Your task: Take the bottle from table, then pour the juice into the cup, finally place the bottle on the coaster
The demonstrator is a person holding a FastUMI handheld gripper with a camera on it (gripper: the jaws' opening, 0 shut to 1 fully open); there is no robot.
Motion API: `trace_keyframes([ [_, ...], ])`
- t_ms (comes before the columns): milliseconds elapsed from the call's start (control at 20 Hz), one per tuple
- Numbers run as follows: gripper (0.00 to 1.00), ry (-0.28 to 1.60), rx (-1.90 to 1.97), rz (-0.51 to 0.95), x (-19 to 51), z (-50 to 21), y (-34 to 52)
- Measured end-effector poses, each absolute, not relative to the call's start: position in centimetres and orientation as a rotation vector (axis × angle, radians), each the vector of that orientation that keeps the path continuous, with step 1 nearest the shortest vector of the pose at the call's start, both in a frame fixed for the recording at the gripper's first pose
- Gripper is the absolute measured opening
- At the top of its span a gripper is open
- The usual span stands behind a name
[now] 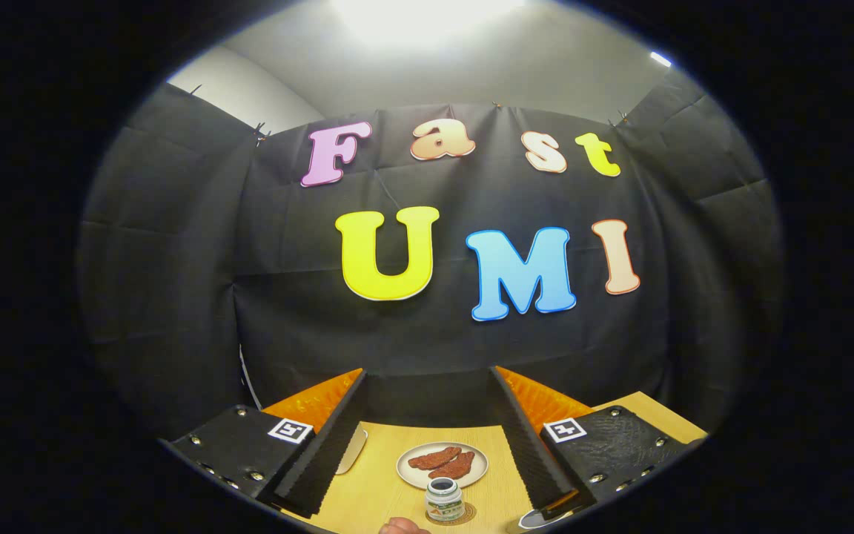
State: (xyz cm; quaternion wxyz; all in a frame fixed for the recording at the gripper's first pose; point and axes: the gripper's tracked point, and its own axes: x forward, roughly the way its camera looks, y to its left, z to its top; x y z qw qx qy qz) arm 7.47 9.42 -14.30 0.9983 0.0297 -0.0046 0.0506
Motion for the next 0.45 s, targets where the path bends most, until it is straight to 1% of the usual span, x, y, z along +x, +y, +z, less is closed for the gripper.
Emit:
trace_keyframes([
  [150,0.98,-0.034,0.048,0.045,7.1,-12.6,8.0],
  [300,0.98,-0.029,0.068,-0.01,6.4,-12.5,6.4],
  [450,0.98,-0.012,0.049,-0.017,5.8,-12.8,5.9],
])
